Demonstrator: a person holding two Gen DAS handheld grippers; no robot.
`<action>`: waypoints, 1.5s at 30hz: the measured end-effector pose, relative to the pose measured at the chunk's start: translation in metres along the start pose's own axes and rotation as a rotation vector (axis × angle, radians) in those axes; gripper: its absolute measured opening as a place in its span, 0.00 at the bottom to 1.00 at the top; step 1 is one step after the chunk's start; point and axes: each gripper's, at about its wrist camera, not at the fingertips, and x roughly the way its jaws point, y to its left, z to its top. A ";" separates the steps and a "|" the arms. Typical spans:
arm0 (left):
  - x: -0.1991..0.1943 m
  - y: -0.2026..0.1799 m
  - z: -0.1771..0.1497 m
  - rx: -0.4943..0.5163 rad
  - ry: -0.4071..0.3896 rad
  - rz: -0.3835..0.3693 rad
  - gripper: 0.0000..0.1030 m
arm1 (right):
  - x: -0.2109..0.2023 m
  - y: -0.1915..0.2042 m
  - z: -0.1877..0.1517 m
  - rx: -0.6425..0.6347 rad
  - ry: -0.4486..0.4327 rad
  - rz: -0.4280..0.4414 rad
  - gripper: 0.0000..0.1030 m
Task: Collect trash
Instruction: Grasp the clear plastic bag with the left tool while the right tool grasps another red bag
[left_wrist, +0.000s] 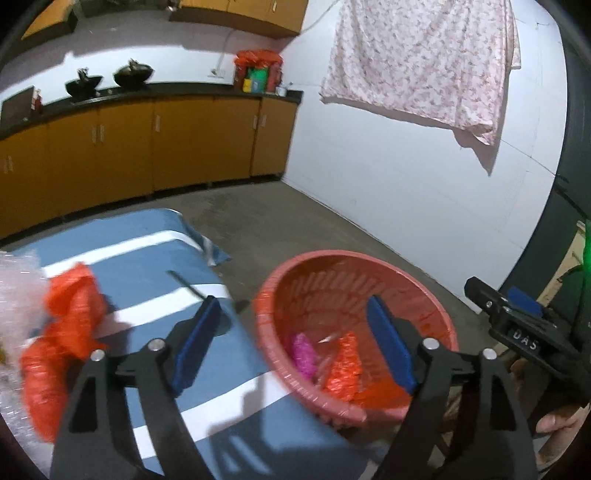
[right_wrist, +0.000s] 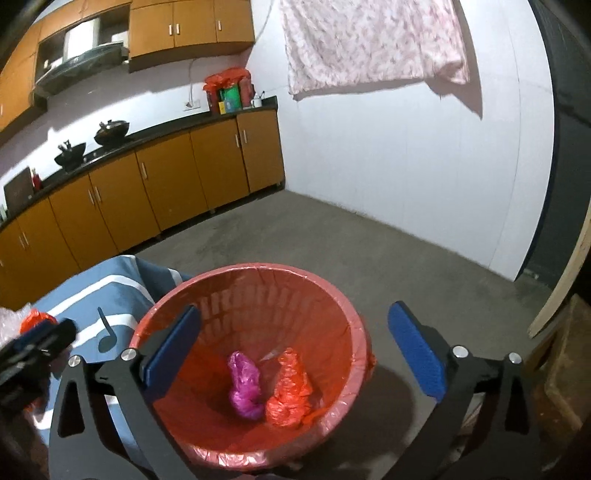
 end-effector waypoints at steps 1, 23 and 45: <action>-0.011 0.003 -0.002 0.007 -0.011 0.020 0.81 | -0.004 0.004 -0.001 -0.011 0.000 0.012 0.98; -0.226 0.288 -0.078 -0.297 -0.050 0.786 0.82 | -0.047 0.180 -0.049 -0.204 0.086 0.379 0.95; -0.158 0.388 -0.101 -0.440 0.173 0.638 0.39 | -0.017 0.293 -0.071 -0.262 0.234 0.492 0.78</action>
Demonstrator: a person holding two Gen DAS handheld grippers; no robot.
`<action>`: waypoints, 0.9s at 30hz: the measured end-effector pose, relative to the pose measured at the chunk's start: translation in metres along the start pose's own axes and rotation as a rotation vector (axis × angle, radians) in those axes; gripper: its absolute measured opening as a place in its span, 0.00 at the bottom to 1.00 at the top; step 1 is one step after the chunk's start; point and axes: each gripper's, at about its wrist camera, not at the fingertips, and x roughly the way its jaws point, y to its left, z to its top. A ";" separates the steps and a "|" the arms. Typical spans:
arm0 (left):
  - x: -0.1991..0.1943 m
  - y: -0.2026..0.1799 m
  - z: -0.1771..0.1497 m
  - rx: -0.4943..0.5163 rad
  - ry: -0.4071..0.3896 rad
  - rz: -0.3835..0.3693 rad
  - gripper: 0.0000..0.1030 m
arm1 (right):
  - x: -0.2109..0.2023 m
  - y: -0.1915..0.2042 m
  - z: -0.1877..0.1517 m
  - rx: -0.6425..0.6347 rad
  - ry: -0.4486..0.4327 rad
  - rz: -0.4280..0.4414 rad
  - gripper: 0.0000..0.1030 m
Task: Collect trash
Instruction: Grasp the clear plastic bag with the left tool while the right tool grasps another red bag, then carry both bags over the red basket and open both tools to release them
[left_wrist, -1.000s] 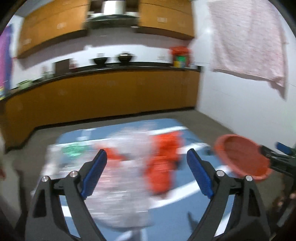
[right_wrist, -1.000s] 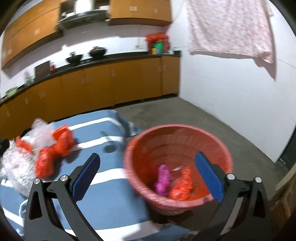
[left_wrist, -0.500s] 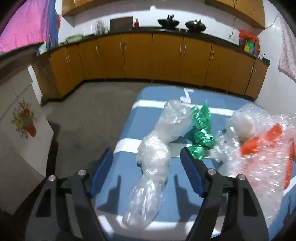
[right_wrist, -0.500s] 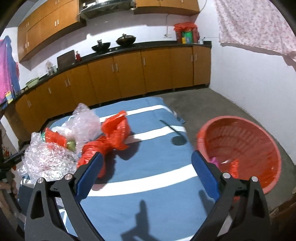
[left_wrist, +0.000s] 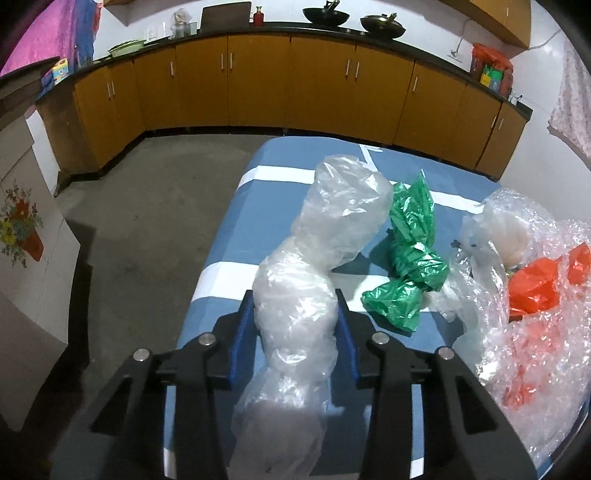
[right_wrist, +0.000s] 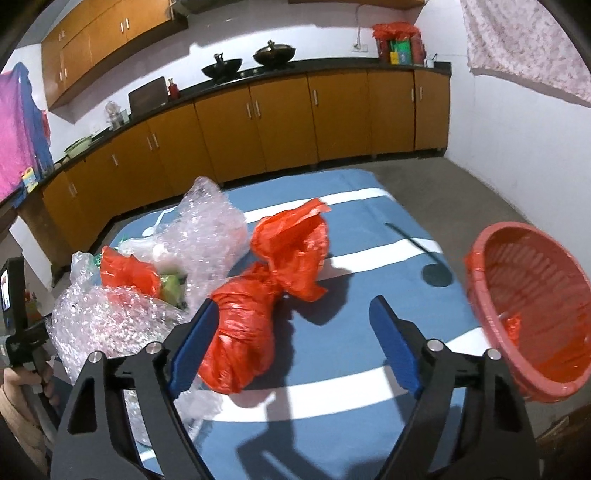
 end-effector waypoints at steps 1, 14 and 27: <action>-0.001 0.001 0.000 -0.005 -0.004 -0.003 0.39 | 0.003 0.004 0.001 -0.003 0.004 0.005 0.78; -0.025 0.016 -0.011 -0.009 -0.054 -0.022 0.39 | 0.044 0.036 -0.007 -0.073 0.122 0.007 0.60; -0.042 0.016 -0.014 -0.003 -0.065 -0.048 0.39 | 0.050 0.046 -0.016 -0.113 0.154 0.027 0.47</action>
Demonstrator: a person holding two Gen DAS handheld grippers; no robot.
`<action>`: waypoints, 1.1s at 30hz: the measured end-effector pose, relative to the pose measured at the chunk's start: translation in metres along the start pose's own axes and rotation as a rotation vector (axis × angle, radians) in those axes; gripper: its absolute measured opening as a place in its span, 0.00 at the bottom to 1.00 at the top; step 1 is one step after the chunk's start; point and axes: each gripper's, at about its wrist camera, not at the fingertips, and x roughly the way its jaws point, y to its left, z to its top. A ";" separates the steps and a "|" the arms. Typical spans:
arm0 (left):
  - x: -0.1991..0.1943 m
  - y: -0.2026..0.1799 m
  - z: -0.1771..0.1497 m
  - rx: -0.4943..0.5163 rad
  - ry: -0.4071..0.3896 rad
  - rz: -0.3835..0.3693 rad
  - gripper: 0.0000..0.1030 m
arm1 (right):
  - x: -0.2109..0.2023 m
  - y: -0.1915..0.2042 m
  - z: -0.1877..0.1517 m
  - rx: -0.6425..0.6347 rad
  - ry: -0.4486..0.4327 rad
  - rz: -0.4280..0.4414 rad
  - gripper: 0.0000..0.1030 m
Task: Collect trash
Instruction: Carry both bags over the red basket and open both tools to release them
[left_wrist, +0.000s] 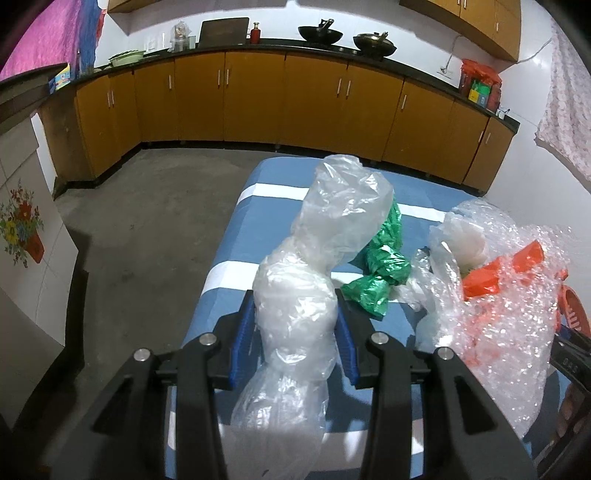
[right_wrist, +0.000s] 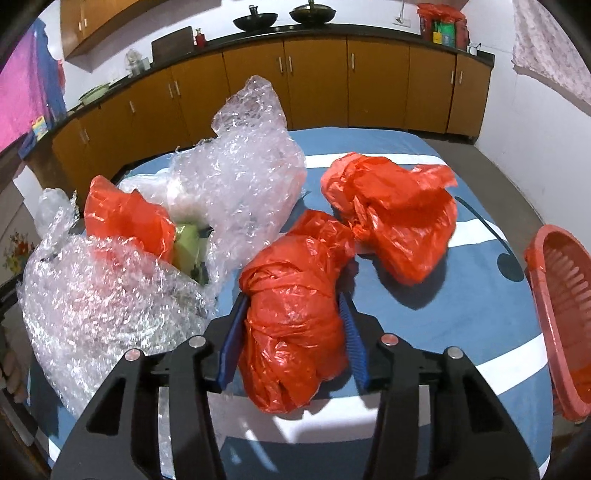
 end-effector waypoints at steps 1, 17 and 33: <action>-0.001 0.000 0.000 -0.001 -0.001 -0.001 0.39 | 0.002 0.000 0.001 0.002 0.005 0.007 0.47; -0.047 -0.015 0.003 -0.003 -0.063 -0.060 0.39 | -0.064 -0.033 -0.027 -0.012 -0.069 0.015 0.44; -0.108 -0.113 -0.021 0.118 -0.100 -0.266 0.39 | -0.128 -0.084 -0.061 0.010 -0.159 -0.217 0.44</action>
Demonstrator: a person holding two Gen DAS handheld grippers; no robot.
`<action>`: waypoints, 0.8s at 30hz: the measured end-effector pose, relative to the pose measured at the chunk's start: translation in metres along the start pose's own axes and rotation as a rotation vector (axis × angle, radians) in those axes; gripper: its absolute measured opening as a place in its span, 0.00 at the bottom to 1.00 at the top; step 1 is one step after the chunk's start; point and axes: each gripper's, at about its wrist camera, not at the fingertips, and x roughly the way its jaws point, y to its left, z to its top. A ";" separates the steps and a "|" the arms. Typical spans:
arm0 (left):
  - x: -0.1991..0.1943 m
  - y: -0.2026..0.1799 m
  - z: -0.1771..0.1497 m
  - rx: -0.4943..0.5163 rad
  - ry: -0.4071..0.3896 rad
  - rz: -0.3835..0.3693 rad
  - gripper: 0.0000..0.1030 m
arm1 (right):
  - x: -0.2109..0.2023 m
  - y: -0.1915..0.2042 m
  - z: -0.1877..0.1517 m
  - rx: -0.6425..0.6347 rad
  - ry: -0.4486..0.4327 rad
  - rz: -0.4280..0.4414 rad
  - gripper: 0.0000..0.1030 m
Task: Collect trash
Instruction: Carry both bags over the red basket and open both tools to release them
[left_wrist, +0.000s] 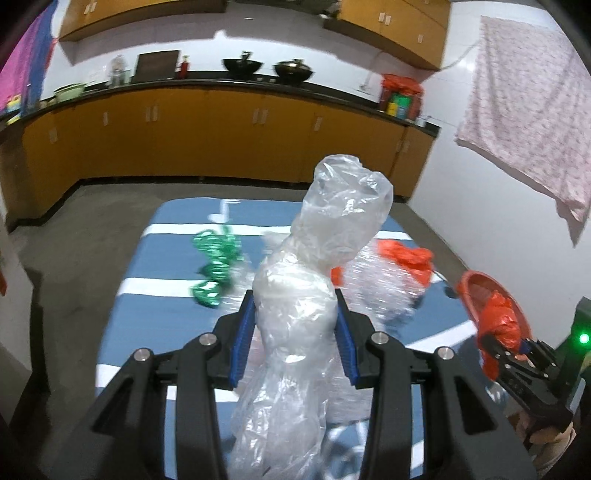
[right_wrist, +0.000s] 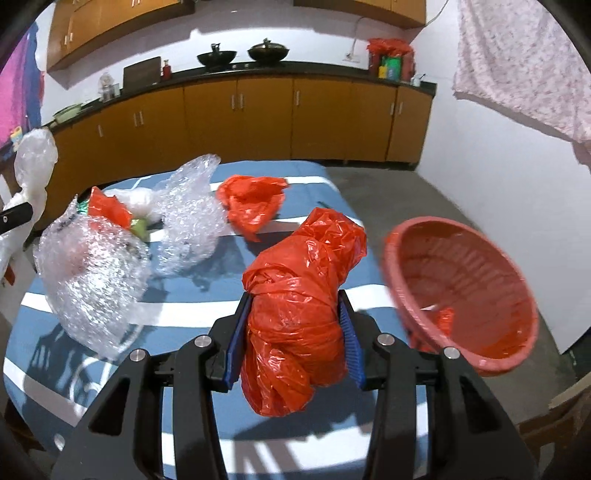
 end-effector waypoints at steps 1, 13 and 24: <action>0.000 -0.008 -0.001 0.009 0.002 -0.014 0.39 | -0.002 -0.002 -0.001 0.002 -0.002 -0.007 0.44; 0.018 -0.081 -0.019 0.065 0.051 -0.130 0.39 | -0.017 -0.052 -0.009 0.073 -0.021 -0.094 0.44; 0.051 -0.154 -0.030 0.138 0.105 -0.217 0.39 | -0.018 -0.104 -0.014 0.138 -0.025 -0.180 0.44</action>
